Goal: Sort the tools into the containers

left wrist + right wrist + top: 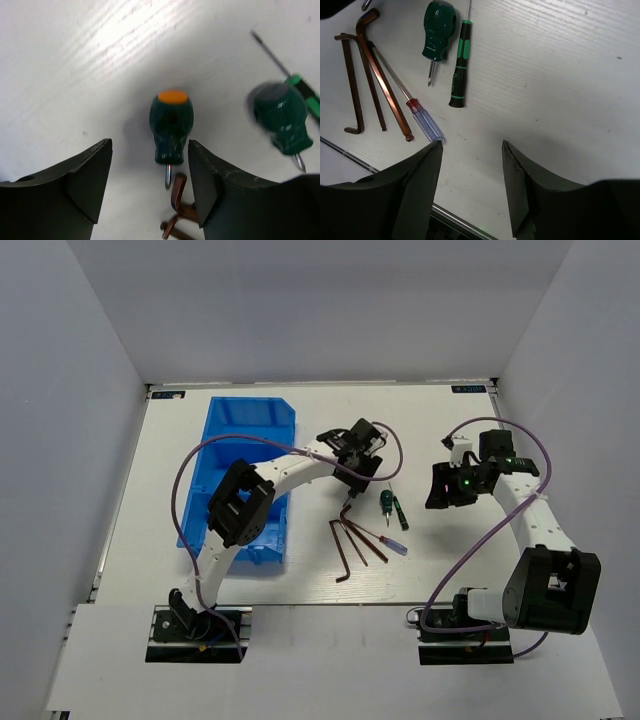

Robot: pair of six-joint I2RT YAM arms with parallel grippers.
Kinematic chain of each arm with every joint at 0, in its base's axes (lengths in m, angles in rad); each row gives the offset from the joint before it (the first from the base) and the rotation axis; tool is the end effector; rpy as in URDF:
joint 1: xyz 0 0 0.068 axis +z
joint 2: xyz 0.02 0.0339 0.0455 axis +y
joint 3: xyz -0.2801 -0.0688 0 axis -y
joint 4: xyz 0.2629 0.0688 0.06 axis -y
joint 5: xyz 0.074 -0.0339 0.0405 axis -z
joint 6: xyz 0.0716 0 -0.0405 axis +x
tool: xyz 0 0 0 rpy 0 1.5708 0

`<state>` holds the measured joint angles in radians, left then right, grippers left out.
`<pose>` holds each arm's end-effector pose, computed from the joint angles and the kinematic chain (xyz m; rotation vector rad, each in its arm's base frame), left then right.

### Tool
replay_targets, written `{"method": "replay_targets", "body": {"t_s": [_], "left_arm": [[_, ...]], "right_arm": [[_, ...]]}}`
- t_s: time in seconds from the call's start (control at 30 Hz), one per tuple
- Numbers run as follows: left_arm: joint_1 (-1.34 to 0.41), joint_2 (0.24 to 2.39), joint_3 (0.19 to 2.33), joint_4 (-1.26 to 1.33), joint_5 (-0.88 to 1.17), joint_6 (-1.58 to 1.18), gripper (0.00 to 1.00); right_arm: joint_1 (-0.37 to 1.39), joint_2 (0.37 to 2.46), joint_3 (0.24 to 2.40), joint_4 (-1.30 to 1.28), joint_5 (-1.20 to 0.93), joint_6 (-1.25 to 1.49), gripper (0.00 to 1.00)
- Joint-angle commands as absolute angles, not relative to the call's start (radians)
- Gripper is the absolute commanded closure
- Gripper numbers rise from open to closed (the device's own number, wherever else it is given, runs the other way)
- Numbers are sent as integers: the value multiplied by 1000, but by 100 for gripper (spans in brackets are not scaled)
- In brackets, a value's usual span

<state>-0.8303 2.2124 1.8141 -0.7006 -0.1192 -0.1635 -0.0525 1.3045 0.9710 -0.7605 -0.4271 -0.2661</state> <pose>0.3566 -0.3775 0.1620 0.8365 2.5321 -0.1657 0.2794 0.0150 0.2307 -0.4089 2.5425 0.4515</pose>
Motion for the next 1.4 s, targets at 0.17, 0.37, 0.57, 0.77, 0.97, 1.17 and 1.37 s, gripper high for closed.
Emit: {"method": "replay_targets", "body": {"t_s": [0.17, 0.37, 0.57, 0.77, 0.97, 1.17, 1.37], "left_arm": [[-824, 2305, 1930, -687, -94, -118, 36], [-815, 2290, 1931, -687, -84, -118, 74], [-743, 2163, 2009, -712, -256, -195, 93], [-522, 2052, 2043, -788, -411, -371, 95], [-342, 2106, 2094, -775, -288, -430, 98], [-278, 2174, 2194, -799, -290, -449, 98], [-236, 2203, 2194, -799, -267, -439, 86]], "right_arm": [[-57, 1287, 966, -741, -486, -242, 41], [-54, 1318, 986, -749, -508, -265, 41], [-25, 1365, 1020, -747, -626, -325, 100], [77, 1534, 1207, -859, -704, -391, 9], [143, 1646, 1328, -891, -684, -393, 46], [198, 1678, 1362, -876, -615, -393, 95], [253, 1724, 1408, -864, -506, -379, 39]]}}
